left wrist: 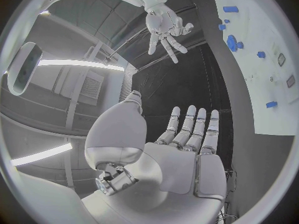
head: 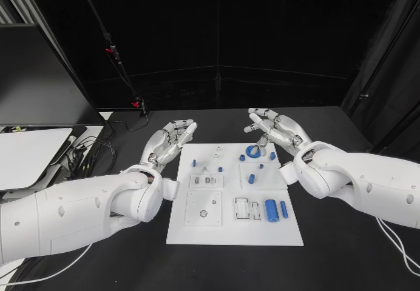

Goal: Assemble the parts on the task board

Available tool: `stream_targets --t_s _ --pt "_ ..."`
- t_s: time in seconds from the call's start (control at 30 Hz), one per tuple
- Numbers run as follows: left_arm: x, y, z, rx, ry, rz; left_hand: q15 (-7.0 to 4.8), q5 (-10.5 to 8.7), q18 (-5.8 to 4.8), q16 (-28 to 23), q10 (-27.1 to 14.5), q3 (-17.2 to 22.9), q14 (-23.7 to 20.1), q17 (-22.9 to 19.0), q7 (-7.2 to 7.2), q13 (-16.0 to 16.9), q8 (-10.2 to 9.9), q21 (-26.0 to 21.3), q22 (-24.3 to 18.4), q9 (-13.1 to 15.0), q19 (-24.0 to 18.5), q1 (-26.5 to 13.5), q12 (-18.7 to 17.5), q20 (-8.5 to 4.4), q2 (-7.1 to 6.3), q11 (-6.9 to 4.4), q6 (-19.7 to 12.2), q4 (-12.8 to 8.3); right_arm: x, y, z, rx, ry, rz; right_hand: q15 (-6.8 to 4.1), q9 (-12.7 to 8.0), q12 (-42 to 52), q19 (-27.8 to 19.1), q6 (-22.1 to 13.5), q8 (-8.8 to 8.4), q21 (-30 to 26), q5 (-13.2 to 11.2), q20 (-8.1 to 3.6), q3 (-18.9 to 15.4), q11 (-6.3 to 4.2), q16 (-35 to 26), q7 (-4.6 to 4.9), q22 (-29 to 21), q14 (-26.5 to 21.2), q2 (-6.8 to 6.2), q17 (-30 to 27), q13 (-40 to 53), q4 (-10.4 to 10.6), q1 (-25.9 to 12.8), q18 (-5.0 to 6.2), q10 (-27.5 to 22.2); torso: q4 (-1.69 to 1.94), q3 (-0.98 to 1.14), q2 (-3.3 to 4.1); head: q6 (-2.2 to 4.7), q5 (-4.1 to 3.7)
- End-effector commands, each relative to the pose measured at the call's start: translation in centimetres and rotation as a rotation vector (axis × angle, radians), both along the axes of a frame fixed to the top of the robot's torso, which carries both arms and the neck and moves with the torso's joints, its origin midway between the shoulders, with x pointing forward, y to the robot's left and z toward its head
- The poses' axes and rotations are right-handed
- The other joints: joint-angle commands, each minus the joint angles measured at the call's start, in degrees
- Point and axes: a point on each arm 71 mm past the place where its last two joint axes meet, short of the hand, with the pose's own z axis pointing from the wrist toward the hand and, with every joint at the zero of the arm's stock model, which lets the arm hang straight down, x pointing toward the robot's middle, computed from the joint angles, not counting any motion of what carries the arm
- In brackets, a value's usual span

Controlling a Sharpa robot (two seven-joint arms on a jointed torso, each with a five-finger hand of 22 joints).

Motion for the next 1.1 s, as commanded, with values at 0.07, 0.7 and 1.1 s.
stream_targets --t_s 0.07,0.7,1.1 --pt "-0.8 -0.1 2.2 -0.07 -0.29 -0.038 -0.04 0.37 0.53 -0.09 0.51 0.44 0.28 0.07 9.31 -0.02 -0.35 0.27 0.06 -0.04 0.29 0.11 -0.24 -0.07 0.63 0.02 0.3 0.0 0.8 0.1 0.6 -0.136 -0.034 0.041 -0.24 -0.05 -0.47 4.77 3.42 -0.44 20.97 0.34 -0.78 0.9 -0.19 26.86 -1.01 20.5 4.49 -0.28 32.33 -0.01 0.61 2.91 -1.63 3.56 0.33 -0.06 0.89 0.25 -0.39" --pt "-0.6 -0.1 2.3 -0.07 -0.296 -0.04 0.01 0.65 0.57 -0.07 0.65 0.45 0.31 0.06 9.31 -0.02 -0.38 0.42 0.14 -0.03 0.43 0.31 -0.3 -0.08 1.14 0.02 0.44 -0.02 4.1 0.2 1.6 -0.55 -0.28 -0.011 -0.32 0.81 -6.91 20.82 38.92 -2.88 52.57 -6.81 0.07 9.81 -1.04 34.08 5.63 66.99 7.15 -3.5 44.17 -0.06 -8.04 27.02 -8.66 11.87 1.07 0.12 3.71 1.15 -1.17" --pt "-0.1 -0.5 2.2 -0.074 -0.296 -0.052 0.13 0.94 0.61 -0.05 0.57 0.4 0.35 0.06 9.32 -0.04 -0.53 0.49 0.15 -0.06 0.44 0.44 -0.45 -0.12 1.63 0.03 0.38 -0.04 5.3 1.4 0.7 -0.838 -0.303 -0.025 -0.56 0.75 -10.63 21.28 40.43 -8.44 52.96 -6.96 -0.15 10.49 -1.34 34.12 4.06 68.0 7.1 -5.62 44.12 -0.07 -9.22 31.99 -8.88 13.89 1.66 0.4 5.8 1.97 -2.7"
